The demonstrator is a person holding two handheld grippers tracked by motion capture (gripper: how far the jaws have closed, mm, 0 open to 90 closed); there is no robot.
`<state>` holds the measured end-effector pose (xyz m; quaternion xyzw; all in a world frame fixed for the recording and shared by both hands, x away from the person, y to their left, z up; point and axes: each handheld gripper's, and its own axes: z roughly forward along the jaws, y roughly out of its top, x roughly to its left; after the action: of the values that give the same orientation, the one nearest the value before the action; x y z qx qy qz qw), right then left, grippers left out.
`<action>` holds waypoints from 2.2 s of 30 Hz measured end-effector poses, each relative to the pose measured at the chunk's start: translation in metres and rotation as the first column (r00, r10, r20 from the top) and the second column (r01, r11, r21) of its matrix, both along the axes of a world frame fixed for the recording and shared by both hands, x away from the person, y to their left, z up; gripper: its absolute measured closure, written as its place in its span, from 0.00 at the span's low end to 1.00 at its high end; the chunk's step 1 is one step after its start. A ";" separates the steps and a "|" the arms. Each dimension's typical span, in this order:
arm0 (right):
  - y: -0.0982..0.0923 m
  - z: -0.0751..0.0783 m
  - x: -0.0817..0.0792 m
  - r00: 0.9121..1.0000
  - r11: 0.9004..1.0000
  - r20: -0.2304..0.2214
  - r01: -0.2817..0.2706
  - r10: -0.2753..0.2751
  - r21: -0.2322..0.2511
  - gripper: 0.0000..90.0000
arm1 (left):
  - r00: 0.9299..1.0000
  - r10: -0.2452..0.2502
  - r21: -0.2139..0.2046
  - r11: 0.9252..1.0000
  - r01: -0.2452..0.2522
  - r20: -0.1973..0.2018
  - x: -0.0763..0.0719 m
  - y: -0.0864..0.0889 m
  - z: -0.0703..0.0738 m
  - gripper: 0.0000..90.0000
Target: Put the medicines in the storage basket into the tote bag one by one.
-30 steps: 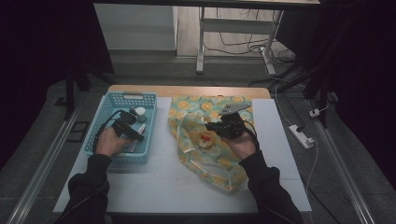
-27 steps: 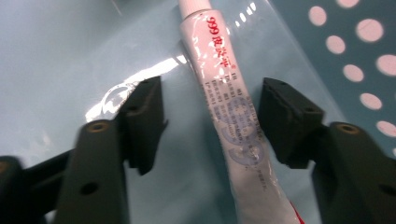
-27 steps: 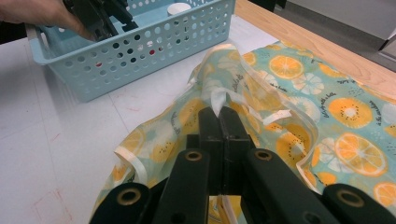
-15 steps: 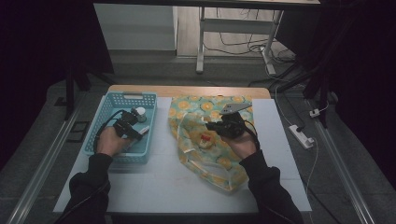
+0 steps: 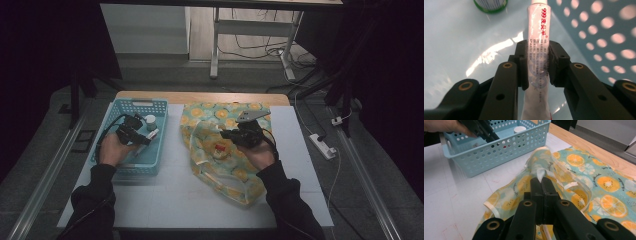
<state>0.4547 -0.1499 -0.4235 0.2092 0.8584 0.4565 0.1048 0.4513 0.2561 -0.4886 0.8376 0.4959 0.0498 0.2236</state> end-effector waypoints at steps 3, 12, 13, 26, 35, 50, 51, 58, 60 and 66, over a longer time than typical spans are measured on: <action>0.000 0.002 -0.001 1.000 1.000 0.007 0.001 -0.001 0.005 1.00 | 0.999 0.005 -0.021 1.000 -0.004 0.046 -0.005 0.003 0.010 0.80; -0.001 0.004 -0.001 1.000 1.000 0.015 0.002 -0.003 0.018 1.00 | 0.993 -0.033 -0.106 0.993 0.045 0.111 -0.025 -0.008 0.035 0.80; 0.000 0.004 -0.001 1.000 1.000 0.015 0.002 -0.003 0.017 1.00 | 0.993 -0.039 -0.111 0.992 0.052 0.115 -0.027 -0.011 0.036 0.80; -0.002 0.006 -0.001 1.000 1.000 0.015 0.007 -0.008 0.025 1.00 | 0.981 -0.127 -0.184 0.971 0.153 0.147 -0.045 -0.056 0.059 0.80; -0.002 0.006 -0.001 1.000 0.999 0.013 0.009 -0.010 0.032 1.00 | 0.972 -0.203 -0.227 0.947 0.225 0.116 -0.045 -0.094 0.056 0.80; -0.001 0.009 -0.003 1.000 0.999 0.022 0.008 -0.009 0.042 1.00 | 0.954 -0.290 -0.223 0.928 0.300 0.077 -0.024 -0.161 0.046 0.80; -0.001 0.009 -0.003 1.000 0.999 0.024 0.007 -0.008 0.045 1.00 | 0.953 -0.293 -0.224 0.927 0.302 0.074 -0.022 -0.165 0.045 0.80; 0.000 0.013 -0.006 0.999 0.998 0.037 0.001 -0.004 0.056 1.00 | 0.958 -0.278 -0.234 0.929 0.285 0.063 -0.006 -0.189 0.039 0.80; -0.001 0.014 -0.006 0.999 0.998 0.039 0.003 -0.006 0.059 1.00 | 0.960 -0.269 -0.233 0.932 0.279 0.073 -0.002 -0.195 0.038 0.80; -0.002 0.014 -0.005 0.999 0.998 0.040 0.009 -0.012 0.062 1.00 | 0.966 -0.233 -0.243 0.936 0.254 0.111 0.009 -0.204 0.032 0.80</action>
<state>0.4495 -0.1520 -0.4096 0.2076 0.8404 0.4866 0.1178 0.4605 0.0526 -0.4562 0.8541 0.3813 -0.0089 0.3536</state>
